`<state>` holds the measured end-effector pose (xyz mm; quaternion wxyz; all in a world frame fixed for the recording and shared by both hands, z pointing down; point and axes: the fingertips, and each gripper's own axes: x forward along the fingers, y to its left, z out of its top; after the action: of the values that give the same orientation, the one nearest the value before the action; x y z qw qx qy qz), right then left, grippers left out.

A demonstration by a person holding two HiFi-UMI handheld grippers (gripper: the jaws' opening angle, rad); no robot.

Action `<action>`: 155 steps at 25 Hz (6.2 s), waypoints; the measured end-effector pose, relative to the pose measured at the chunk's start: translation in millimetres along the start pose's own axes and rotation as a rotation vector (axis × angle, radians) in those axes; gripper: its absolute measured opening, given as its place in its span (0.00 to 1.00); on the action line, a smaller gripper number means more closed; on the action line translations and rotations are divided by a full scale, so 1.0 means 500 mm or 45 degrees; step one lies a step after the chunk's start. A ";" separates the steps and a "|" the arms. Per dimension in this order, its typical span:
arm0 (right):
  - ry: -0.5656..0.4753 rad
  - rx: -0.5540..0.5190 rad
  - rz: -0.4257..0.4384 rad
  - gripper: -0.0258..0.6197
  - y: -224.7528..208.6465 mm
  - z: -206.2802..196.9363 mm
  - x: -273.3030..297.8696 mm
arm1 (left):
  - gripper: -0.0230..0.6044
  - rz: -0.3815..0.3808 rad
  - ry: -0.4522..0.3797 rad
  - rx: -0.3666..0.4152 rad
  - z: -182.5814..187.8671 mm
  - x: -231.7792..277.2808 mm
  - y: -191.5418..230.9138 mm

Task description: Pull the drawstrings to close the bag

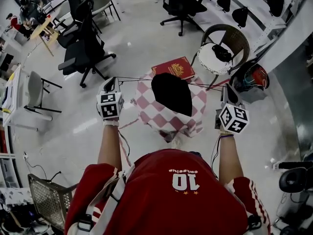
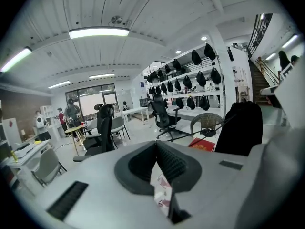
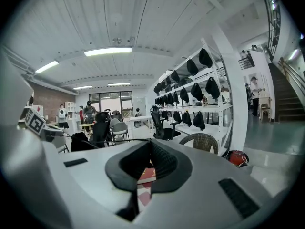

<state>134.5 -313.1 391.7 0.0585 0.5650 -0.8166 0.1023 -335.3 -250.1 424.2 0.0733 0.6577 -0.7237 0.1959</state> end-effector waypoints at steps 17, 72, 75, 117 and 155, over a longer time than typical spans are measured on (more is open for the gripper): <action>0.051 0.056 -0.007 0.06 -0.033 -0.026 0.034 | 0.05 0.047 0.049 -0.138 -0.029 -0.006 0.056; 0.687 0.092 0.361 0.19 -0.010 -0.302 0.101 | 0.14 -0.457 0.292 -0.213 -0.169 0.110 -0.207; 0.761 0.036 0.442 0.20 0.008 -0.317 0.066 | 0.14 -0.478 0.283 -0.209 -0.170 0.100 -0.214; 0.294 -0.119 0.386 0.19 0.147 -0.058 -0.124 | 0.14 -0.660 -0.160 -0.256 0.021 -0.127 -0.202; -0.115 -0.116 0.525 0.06 0.149 0.146 -0.104 | 0.05 -0.434 -0.470 -0.226 0.238 -0.253 -0.310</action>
<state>84.7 -257.4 302.4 0.0250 0.3867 -0.9205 0.0496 -149.6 -187.5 298.5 0.0292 0.7856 -0.6180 -0.0068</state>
